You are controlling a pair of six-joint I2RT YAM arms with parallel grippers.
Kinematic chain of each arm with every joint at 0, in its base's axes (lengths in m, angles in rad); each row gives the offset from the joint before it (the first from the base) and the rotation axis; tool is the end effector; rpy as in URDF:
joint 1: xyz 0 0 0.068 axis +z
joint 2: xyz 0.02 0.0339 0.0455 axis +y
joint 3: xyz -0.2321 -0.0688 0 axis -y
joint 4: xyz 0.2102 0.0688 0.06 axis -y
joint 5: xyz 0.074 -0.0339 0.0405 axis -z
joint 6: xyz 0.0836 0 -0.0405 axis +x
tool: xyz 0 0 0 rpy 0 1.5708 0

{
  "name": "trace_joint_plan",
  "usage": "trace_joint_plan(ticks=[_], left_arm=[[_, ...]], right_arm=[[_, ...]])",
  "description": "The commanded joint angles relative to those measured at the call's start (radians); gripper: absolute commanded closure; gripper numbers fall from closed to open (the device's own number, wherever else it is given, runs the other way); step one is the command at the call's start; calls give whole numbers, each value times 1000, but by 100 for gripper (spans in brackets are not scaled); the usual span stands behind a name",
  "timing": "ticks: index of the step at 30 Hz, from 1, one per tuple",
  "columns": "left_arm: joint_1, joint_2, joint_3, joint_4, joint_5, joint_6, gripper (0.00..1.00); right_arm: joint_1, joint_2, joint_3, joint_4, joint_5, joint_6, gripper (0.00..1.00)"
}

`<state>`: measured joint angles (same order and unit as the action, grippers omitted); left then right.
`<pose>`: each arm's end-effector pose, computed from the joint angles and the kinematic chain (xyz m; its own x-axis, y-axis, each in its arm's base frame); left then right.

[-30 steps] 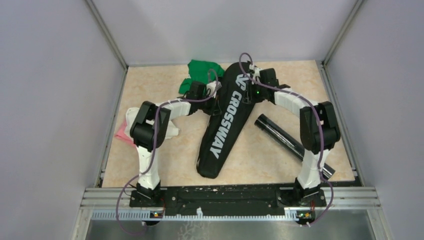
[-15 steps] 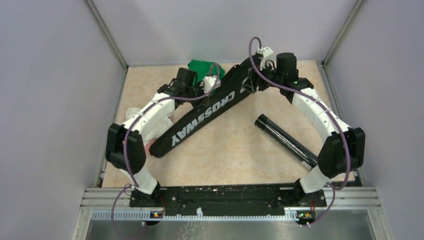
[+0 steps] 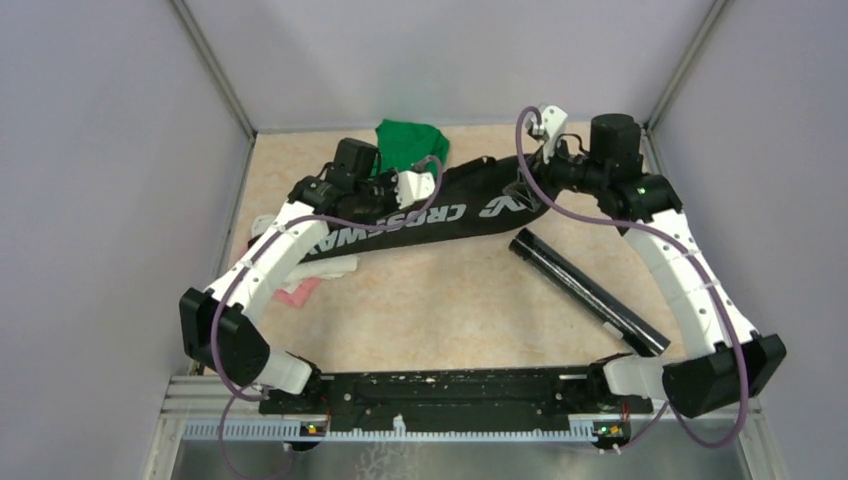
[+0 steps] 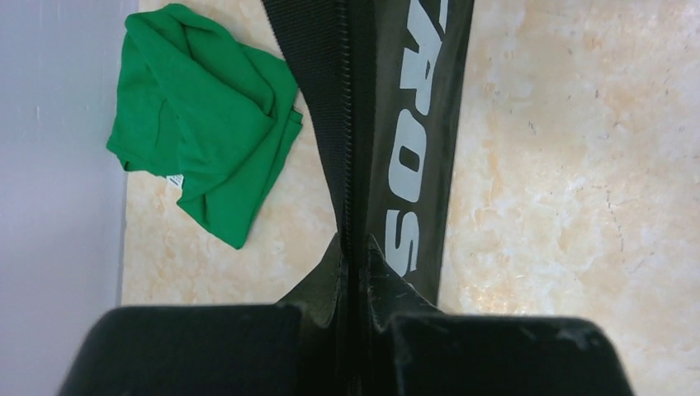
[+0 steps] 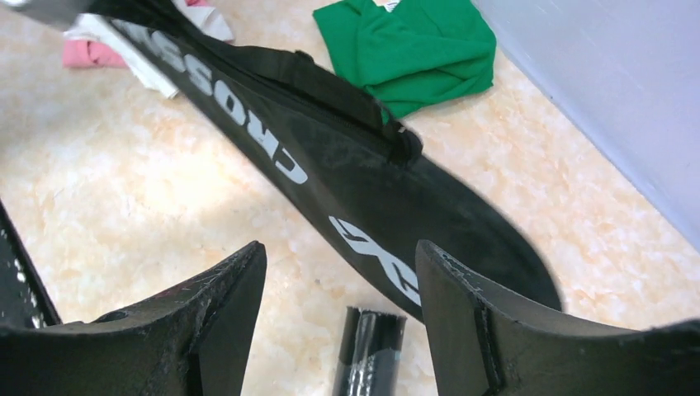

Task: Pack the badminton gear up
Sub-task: Adjust the racket bag at the center of the board.

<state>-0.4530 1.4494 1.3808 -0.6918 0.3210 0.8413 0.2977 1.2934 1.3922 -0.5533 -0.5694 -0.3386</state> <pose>0.2733 -0.1624 0.2837 0.0498 0.7625 -0.6450 0.8758 0.2771 0.3952 0.2635 0.1280 0.3538 -0.1600 -0.3417 -0.9261 -0.8092 0.5827 -0.0752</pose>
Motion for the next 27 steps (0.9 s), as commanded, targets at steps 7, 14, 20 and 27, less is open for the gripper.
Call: trace_joint_plan(ticks=[7,14,20,27], left_arm=[[-62,-127,-159,183,-73,193,100],[-102,-163,-262,252,-179,278,100],[-109,-182,-293,259,-195,294,100],[-119,-191,-310,249,-209,304,100]], right_arm=[[-6,-124,-16,-200,-50,-174,34],[10,-67,-57,-183,-119,-180,34],[65,6,-49,-122,-63,-157,34],[105,78,13,-76,34,-159,34]])
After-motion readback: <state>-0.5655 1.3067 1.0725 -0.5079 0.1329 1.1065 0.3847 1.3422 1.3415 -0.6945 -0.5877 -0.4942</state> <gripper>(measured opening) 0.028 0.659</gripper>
